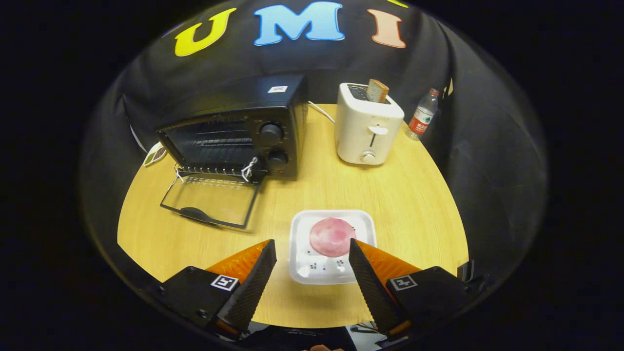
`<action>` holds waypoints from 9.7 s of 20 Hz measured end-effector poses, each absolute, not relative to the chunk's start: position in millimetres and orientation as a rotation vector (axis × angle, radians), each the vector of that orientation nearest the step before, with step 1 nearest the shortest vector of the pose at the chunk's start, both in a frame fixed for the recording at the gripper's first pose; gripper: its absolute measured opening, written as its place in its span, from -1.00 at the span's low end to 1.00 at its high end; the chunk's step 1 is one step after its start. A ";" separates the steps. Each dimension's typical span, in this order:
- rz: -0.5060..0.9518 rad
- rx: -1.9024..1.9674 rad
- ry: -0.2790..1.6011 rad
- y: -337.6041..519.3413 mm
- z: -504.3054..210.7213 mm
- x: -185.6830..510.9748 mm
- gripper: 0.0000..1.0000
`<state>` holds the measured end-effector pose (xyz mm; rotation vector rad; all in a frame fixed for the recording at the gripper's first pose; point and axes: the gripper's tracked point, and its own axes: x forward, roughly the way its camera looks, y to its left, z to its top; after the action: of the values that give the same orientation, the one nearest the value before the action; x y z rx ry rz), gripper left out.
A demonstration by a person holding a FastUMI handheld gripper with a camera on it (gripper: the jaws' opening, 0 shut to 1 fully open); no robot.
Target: Open the toaster oven, put the food inside, and close the toaster oven door.
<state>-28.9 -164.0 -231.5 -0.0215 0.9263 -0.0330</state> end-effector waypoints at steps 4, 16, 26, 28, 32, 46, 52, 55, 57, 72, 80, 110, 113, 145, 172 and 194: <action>-0.021 0.059 1.001 -201.5 -246.1 -24.5 0.93; 0.152 0.016 1.173 -239.5 -310.5 -22.2 0.94; 0.156 0.017 1.273 -239.2 -339.4 -19.2 0.29; 0.123 0.003 1.286 -246.5 -339.0 -18.2 0.09; 0.115 0.006 1.306 -248.1 -340.5 -18.6 -0.34; 0.119 0.197 1.376 -244.4 -341.2 -22.6 -0.96; 0.017 0.516 1.357 -222.0 -333.0 -43.0 -0.96; -0.025 0.629 1.313 -213.1 -329.0 -54.3 -0.96; -0.029 0.676 1.263 -207.0 -317.6 -57.5 -0.96; -0.077 0.929 0.976 -158.4 -230.7 -116.8 -0.96; 0.049 0.984 0.939 -77.3 -193.3 -127.6 -0.96; -0.021 1.159 0.937 56.8 -248.0 75.7 -0.96; -0.073 1.230 0.893 57.6 -256.3 103.8 -0.96; 0.058 0.872 0.842 113.0 -238.1 45.4 0.95; 0.097 -0.003 1.039 75.2 -335.9 -15.3 0.97; 0.132 0.086 0.863 89.3 -270.8 32.9 0.97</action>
<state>32.9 89.3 -270.8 0.0864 0.8627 0.1319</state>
